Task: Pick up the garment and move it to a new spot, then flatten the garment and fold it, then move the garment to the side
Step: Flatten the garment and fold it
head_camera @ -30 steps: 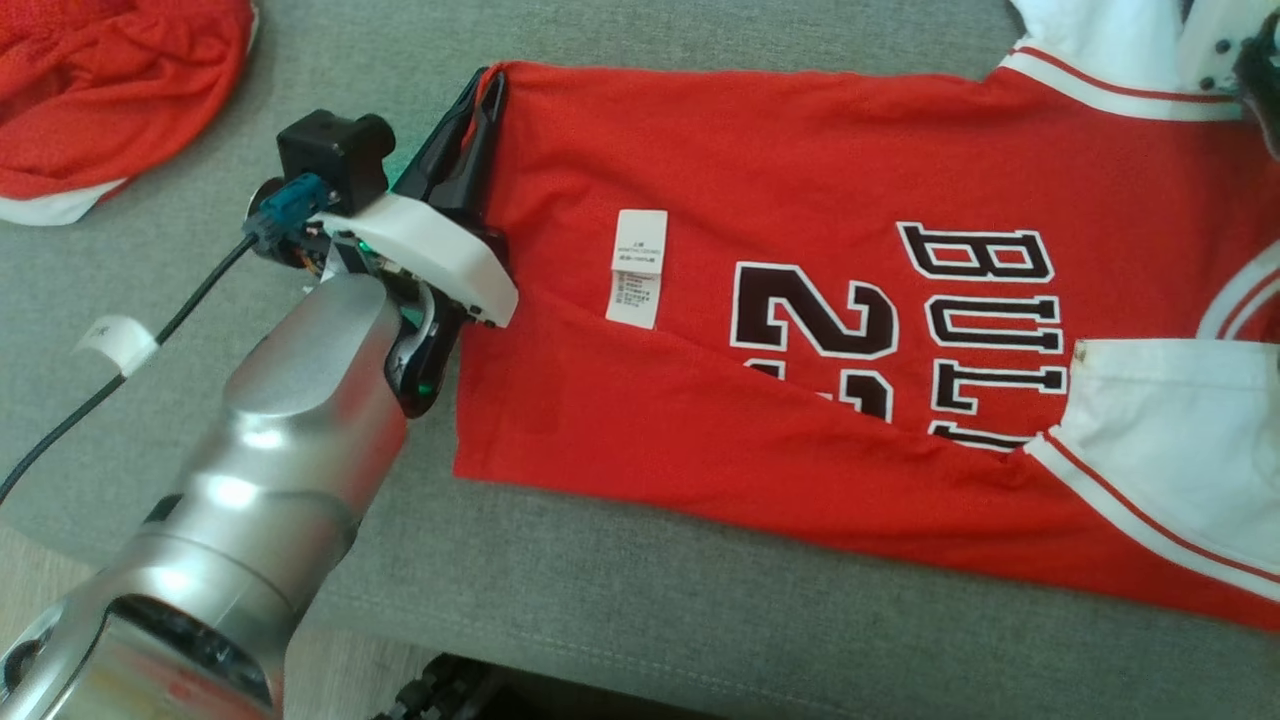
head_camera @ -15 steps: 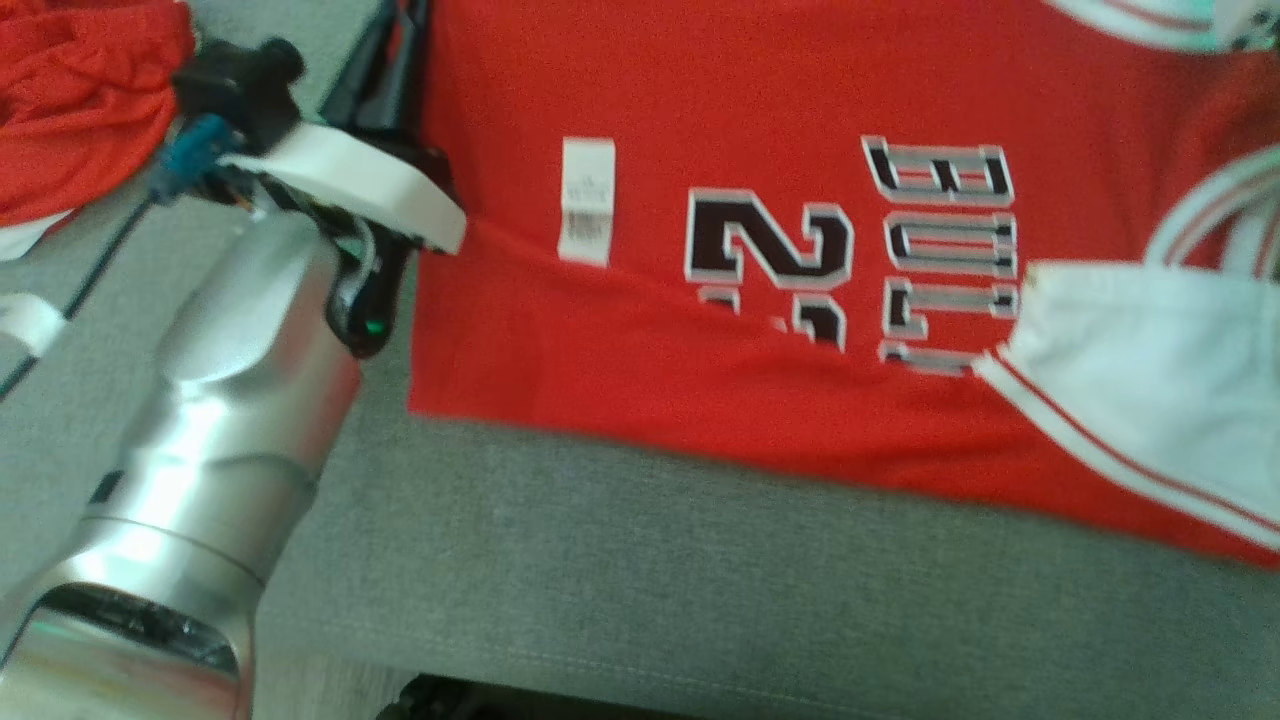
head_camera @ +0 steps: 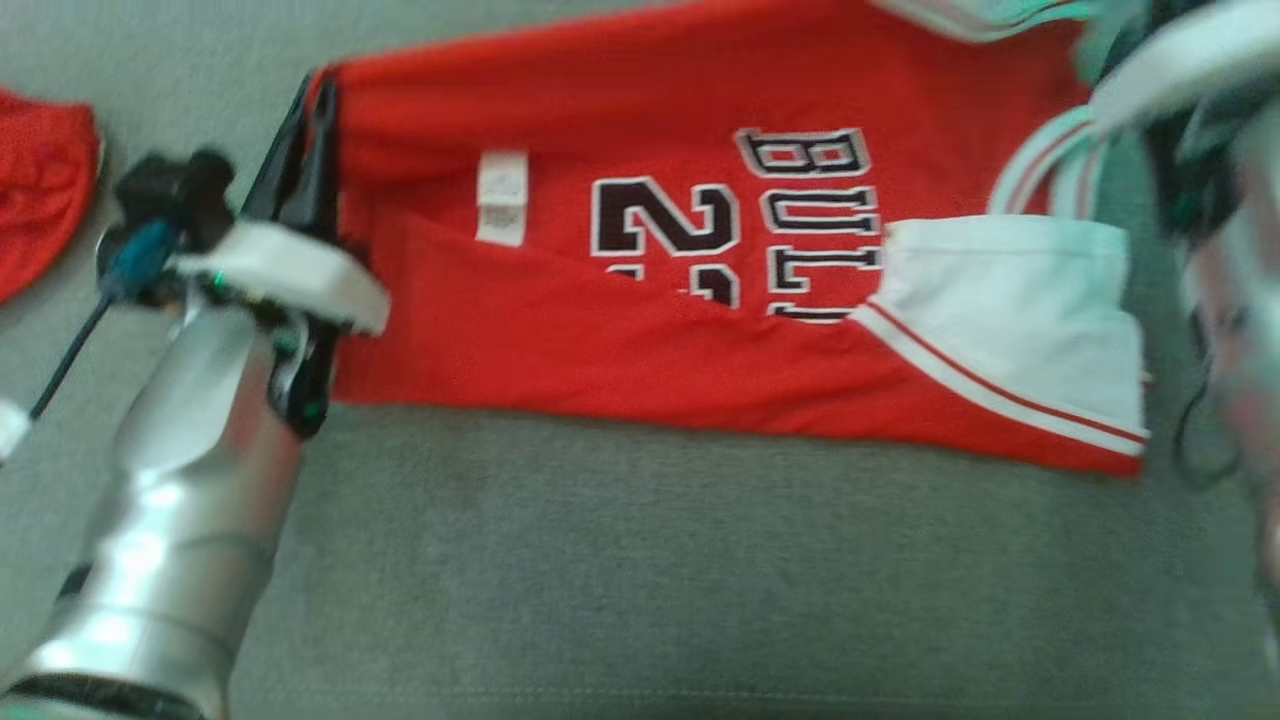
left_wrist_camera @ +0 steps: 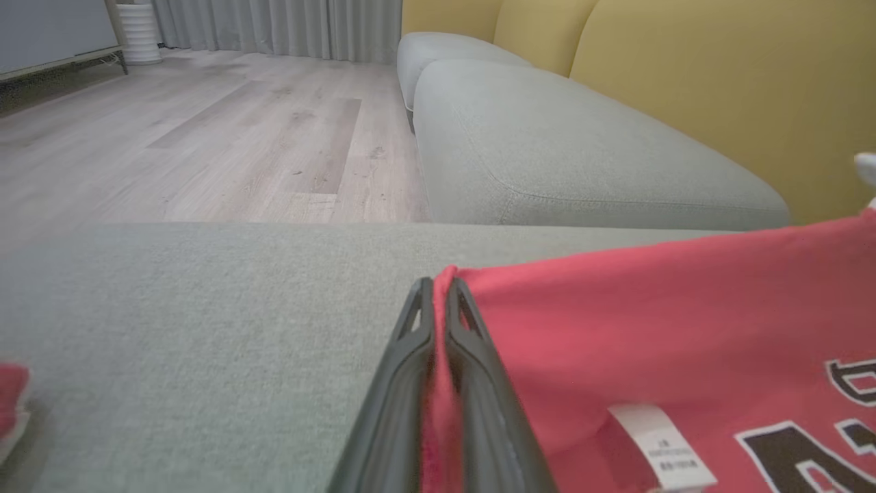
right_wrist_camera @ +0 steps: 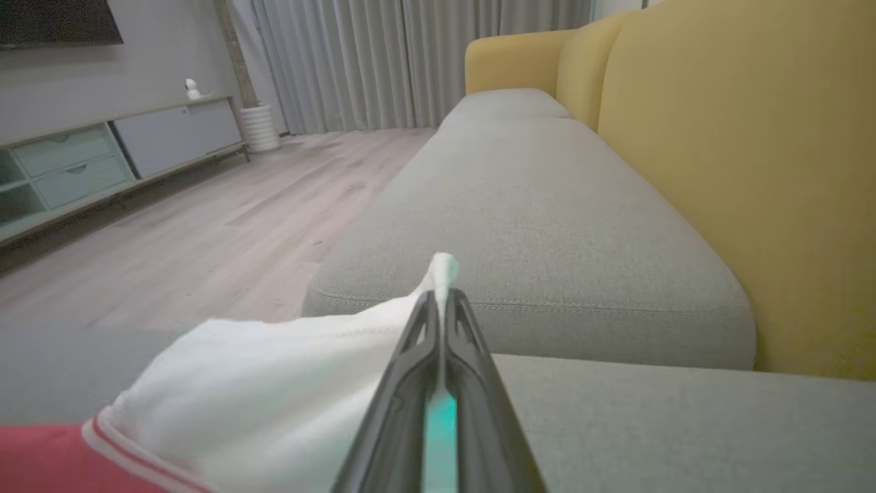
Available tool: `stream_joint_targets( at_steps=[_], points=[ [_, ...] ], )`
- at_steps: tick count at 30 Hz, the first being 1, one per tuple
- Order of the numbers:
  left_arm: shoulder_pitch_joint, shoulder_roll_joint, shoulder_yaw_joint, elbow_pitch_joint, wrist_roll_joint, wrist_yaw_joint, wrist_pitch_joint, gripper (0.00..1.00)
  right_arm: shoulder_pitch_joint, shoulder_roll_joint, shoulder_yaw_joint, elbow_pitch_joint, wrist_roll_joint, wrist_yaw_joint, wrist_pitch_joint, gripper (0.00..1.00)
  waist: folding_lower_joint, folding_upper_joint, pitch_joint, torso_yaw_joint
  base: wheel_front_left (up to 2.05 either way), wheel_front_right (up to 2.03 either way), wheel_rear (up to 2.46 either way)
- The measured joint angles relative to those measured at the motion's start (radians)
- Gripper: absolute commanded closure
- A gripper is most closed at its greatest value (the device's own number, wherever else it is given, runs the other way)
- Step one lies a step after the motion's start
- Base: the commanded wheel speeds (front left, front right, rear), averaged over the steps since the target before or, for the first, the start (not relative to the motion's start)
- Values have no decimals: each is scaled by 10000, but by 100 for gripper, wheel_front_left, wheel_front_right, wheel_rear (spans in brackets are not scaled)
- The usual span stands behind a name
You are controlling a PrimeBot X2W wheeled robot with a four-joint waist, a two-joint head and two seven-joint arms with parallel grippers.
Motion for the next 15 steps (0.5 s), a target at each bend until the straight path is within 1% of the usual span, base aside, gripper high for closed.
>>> stream_joint_targets(
  at_steps=[4,8,11,15],
  points=[
    [687,232,472,146,336,0,0,100,1937,8,155,-1601,729,0,-8,100,0,0,-463,-440,0,0,0],
    [1390,378,828,88,790,15,0,100,3697,27,372,-2828,1415,0,-8,100,-1,0,-896,-863,0,0,0],
    [2125,345,1124,-12,1022,36,0,100,4816,153,562,-3358,1852,0,-8,100,-2,0,-1205,-1114,0,0,0],
    [3162,211,1509,-150,1227,94,0,100,5864,435,648,-3549,2213,0,-8,100,-2,0,-1578,-1324,0,0,0]
  ],
)
